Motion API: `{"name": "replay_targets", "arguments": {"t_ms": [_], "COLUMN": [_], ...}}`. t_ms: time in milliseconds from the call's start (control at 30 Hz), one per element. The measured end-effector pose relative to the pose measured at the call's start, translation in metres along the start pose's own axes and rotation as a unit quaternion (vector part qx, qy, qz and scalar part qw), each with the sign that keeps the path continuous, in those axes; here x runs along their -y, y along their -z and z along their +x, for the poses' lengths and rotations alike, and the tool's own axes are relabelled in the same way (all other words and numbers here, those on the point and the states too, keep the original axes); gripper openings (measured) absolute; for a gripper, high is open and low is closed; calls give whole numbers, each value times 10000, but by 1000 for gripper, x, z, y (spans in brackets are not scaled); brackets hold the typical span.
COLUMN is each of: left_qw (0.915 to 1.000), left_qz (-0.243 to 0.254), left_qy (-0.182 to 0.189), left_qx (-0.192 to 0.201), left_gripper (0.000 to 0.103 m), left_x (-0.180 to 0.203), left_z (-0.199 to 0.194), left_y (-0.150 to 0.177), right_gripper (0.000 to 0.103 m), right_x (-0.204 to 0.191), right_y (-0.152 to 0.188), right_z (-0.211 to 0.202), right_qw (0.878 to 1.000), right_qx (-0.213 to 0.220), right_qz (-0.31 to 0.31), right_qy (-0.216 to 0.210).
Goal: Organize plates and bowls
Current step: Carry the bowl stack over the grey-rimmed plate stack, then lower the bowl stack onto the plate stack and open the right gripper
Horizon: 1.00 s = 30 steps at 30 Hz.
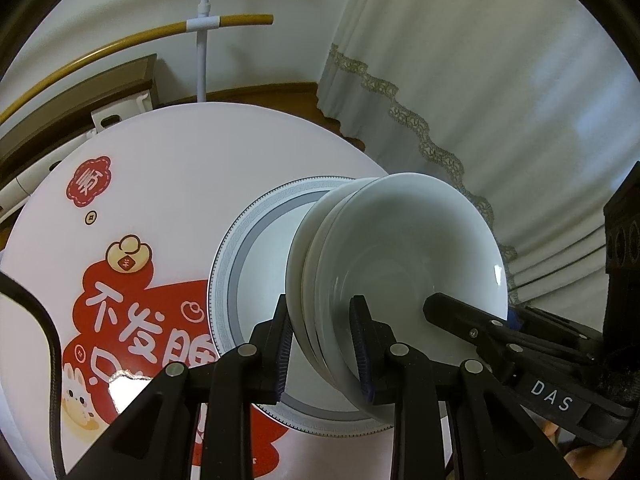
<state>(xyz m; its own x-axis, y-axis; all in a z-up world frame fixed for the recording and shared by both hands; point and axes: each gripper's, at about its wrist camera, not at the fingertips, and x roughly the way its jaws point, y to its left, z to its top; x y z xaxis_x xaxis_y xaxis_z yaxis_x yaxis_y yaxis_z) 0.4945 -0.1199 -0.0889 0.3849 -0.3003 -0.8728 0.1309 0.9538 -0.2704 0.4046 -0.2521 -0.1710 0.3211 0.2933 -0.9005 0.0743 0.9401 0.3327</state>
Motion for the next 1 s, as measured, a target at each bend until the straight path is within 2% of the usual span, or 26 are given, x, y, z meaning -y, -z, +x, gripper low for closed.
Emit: {"name": "replay_targets", "arguments": {"t_ms": [567, 1000], "left_qw": [9997, 9990], "left_qz": [-121, -95], "left_qy": [-16, 0], "left_qx": [-190, -426], "left_gripper": [25, 25], "left_x": [-3, -1], "left_z": [2, 0], "left_y": [-11, -13], "right_gripper": [30, 30], "right_x": [-7, -8], "right_y": [-9, -9], "right_z": [4, 5], "right_qw": [9998, 9983], "right_qx": [-145, -500], "right_qz": [-58, -185], "right_qy": [111, 215]}}
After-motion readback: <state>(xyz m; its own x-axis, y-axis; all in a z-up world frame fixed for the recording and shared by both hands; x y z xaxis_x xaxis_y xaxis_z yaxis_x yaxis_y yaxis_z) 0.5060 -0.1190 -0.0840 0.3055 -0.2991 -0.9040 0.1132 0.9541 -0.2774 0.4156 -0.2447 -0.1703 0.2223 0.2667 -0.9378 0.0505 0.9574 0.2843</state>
